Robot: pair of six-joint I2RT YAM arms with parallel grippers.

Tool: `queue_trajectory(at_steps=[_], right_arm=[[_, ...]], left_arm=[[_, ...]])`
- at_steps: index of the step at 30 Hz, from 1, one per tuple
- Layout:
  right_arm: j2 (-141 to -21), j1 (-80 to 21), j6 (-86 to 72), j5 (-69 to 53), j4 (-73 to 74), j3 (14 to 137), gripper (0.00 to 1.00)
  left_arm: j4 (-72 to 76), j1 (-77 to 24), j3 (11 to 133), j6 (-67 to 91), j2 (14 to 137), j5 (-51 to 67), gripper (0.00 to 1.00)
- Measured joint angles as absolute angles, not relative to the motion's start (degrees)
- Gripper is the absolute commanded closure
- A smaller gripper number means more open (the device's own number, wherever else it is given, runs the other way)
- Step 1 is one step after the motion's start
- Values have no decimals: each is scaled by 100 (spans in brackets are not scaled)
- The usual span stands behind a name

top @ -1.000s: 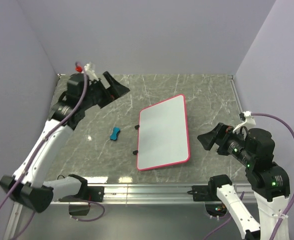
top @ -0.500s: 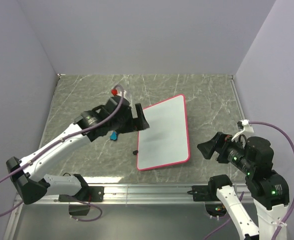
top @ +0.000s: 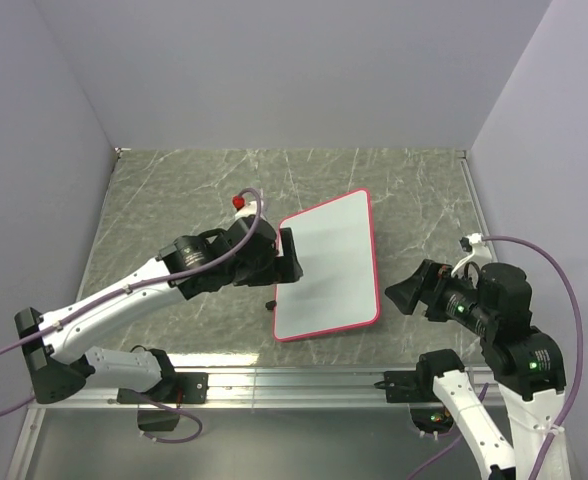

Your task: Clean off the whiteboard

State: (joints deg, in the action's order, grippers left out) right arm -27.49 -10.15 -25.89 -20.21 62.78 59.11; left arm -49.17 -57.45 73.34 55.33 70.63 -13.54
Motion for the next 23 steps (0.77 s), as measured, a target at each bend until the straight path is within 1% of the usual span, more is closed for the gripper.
queue_trajectory(at_steps=[16,19,23], right_arm=[[-3249,-1015,-2770,-2049,5610,5776,2],[-3420,-1015,-2832,-2047,5478,5760,2],[-3671,-1015,-2893,-2049,5260,5763,2]], left_arm=[[-5231,-5680,7382,5343,6921,-1798,1],[-5284,-5443,7452,5166,6921,-1793,1],[-5284,-4825,7511,4847,6928,-1691,0]])
